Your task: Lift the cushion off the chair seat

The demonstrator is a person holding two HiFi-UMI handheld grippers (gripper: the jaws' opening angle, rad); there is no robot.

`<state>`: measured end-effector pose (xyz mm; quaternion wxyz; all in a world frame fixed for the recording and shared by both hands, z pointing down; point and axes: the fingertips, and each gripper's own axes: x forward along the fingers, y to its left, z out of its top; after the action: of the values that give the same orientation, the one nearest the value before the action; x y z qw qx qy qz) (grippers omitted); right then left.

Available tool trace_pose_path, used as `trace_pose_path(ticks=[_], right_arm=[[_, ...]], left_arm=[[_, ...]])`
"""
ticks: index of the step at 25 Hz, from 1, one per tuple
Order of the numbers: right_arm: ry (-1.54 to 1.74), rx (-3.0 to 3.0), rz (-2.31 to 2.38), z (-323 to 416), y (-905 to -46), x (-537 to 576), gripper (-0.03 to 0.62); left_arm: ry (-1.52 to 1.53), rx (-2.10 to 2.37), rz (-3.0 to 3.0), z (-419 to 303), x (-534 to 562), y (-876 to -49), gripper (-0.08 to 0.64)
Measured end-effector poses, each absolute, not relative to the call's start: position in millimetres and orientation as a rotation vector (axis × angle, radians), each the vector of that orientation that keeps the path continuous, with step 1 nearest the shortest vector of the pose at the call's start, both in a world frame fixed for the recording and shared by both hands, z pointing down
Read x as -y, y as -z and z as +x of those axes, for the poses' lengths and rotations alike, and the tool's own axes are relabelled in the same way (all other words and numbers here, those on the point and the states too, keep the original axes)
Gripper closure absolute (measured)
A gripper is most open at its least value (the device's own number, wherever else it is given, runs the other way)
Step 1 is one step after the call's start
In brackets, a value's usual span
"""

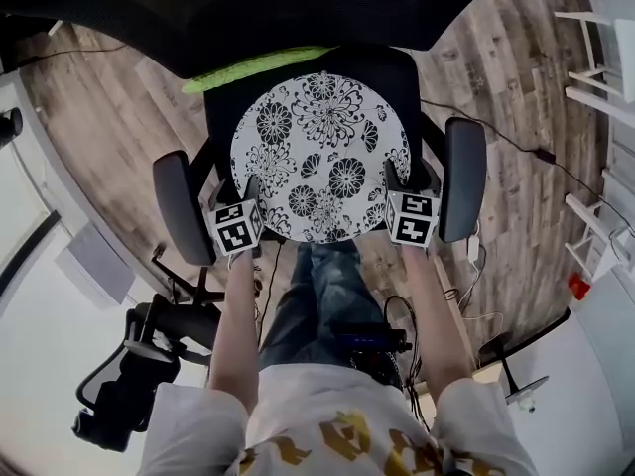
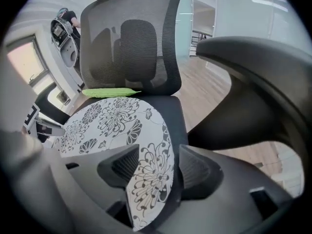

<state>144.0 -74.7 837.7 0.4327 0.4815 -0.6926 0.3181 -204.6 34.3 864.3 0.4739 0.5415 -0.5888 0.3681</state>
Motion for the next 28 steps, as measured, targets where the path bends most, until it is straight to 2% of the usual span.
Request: trace_pose_path(ticks=[10, 12, 14, 18, 28], right_arm=[[-0.826, 1.618, 1.203, 162.3, -862.4, 74.5, 0.364], [-0.838, 1.603, 1.155, 161.5, -866.3, 70.8, 0.364], [-0.844, 1.588, 1.111, 158.8, -869.2, 67.0, 0.37], [-0.777, 1.565, 1.05, 154.7, -865.7, 68.5, 0.55], [-0.851, 1.61, 1.077, 142.6, -846.2, 71.8, 0.566]], left_arm=[[-0.959, 1.39, 1.282, -202.8, -38.9, -880.5, 0.361], [-0.981, 1.366, 1.289, -200.6, -38.7, -881.2, 0.398], [-1.0, 1.337, 1.292, -198.2, -39.7, -880.8, 0.488], [-1.003, 1.308, 1.286, -193.8, -37.1, -877.6, 0.525], [-0.981, 1.31, 1.324, -189.5, -23.4, -851.5, 0.534]])
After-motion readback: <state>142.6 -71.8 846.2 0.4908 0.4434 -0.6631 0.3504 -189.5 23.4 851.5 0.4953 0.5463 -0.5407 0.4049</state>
